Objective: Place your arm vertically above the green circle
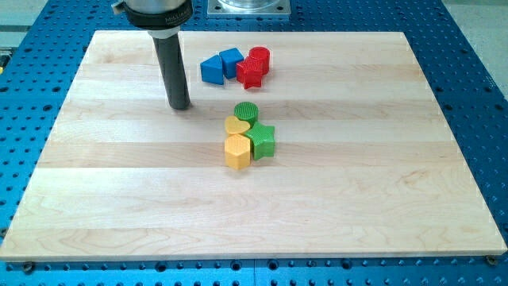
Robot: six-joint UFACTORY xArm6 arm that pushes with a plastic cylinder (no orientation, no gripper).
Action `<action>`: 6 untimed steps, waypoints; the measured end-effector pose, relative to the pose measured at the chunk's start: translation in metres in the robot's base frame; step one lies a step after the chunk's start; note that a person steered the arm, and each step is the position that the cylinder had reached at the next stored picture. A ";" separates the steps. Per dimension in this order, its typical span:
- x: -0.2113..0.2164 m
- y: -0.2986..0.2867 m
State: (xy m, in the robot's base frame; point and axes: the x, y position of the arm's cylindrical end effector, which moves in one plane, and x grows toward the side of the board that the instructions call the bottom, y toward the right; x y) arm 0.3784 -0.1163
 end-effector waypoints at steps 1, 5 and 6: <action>-0.008 -0.003; -0.025 0.092; -0.031 0.096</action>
